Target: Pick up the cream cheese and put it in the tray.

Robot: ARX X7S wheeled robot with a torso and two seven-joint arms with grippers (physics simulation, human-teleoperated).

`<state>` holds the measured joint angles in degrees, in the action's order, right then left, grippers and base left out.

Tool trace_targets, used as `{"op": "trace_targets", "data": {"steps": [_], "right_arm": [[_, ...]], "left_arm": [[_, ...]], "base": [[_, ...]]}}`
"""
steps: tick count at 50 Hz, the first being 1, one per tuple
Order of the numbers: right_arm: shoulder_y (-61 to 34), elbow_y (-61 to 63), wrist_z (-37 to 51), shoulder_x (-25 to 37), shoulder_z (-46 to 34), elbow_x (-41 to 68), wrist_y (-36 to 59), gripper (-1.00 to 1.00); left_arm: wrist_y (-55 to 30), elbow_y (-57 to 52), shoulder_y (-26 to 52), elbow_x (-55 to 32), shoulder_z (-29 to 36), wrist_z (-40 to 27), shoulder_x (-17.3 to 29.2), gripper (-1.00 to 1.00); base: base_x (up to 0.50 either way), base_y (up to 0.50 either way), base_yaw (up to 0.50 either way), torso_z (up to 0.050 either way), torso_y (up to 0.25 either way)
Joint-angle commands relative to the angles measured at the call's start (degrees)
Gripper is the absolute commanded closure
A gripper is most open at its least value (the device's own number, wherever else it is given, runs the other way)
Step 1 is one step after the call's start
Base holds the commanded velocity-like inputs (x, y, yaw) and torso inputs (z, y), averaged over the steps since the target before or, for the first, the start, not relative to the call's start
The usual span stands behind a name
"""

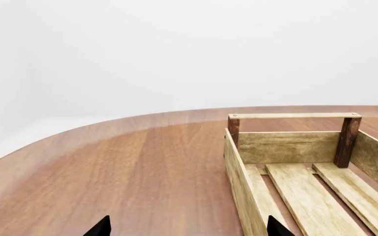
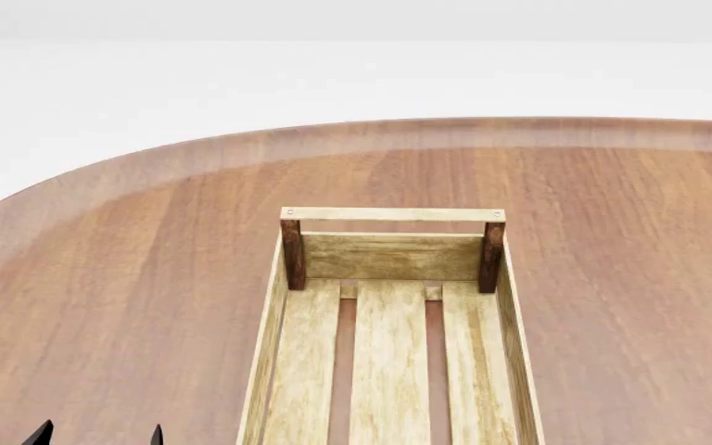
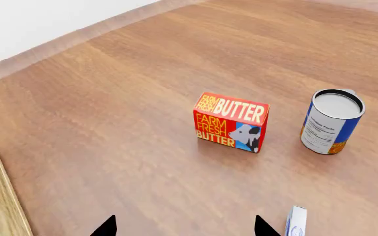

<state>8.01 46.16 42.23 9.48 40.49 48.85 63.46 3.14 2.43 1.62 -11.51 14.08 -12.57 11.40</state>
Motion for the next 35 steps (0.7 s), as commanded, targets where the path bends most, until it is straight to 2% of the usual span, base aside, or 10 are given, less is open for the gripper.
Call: {"op": "trace_targets", "data": {"steps": [1,18,35], "right_arm": [[1.4,-0.9,-0.6,0.0,2.4,0.7,-1.6,-1.0],[3.2,-4.8,-3.8,0.3,7.0,3.4,-4.6,-1.0],[3.8,-10.1,-5.7,2.4,8.2,1.9,-7.4,-1.0]], "left_arm": [[0.1,0.1,0.2,-0.3,0.3,-0.2,0.2,-1.0],[0.1,0.1,0.3,-0.6,0.7,-0.6,0.5,-1.0],[0.6,0.6,0.4,-0.8,1.2,-1.0,0.7,-1.0]], "base": [[0.0,0.0,0.0,0.0,0.0],[0.0,0.0,0.0,0.0,0.0],[0.0,0.0,0.0,0.0,0.0]]}}
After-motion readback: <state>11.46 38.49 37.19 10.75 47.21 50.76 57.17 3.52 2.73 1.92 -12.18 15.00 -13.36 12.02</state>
